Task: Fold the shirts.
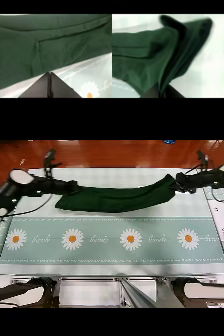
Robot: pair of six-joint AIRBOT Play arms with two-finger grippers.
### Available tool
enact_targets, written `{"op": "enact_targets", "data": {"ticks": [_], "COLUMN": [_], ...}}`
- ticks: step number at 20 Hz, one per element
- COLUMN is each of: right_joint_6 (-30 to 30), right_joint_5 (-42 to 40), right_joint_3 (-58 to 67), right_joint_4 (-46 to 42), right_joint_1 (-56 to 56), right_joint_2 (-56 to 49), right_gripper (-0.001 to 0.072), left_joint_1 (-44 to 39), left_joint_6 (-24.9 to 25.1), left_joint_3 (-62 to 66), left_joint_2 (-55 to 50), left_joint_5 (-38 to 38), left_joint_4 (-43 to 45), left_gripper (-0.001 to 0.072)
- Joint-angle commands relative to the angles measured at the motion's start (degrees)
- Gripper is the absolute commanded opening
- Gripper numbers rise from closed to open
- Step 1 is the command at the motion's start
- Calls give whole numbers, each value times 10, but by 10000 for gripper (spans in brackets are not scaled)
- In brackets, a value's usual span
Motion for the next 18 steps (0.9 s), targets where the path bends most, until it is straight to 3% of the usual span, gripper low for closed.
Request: {"op": "enact_targets", "data": {"ticks": [1, 4, 9, 11, 18], "right_joint_6": [-3, 11, 49, 60, 70], "right_joint_5": [0, 18, 61, 68, 74], "right_joint_3": [-95, -163, -212, -212, -212], "right_joint_4": [-8, 9, 10, 14, 23], "right_joint_1": [-1, -1, -1, -1, 31], "right_joint_2": [154, 281, 434, 467, 469], "right_gripper": [24, 24, 23, 23, 23], "left_joint_1": [-97, -189, -322, -358, -424], "left_joint_6": [-37, -72, -101, -120, -108], "left_joint_3": [49, 136, 177, 183, 200], "left_joint_2": [-69, -148, -210, -236, -250], "left_joint_5": [25, -17, 4, 3, -28], "left_joint_4": [-11, -11, -6, -7, -31], "left_gripper": [14, 14, 14, 14, 14]}}
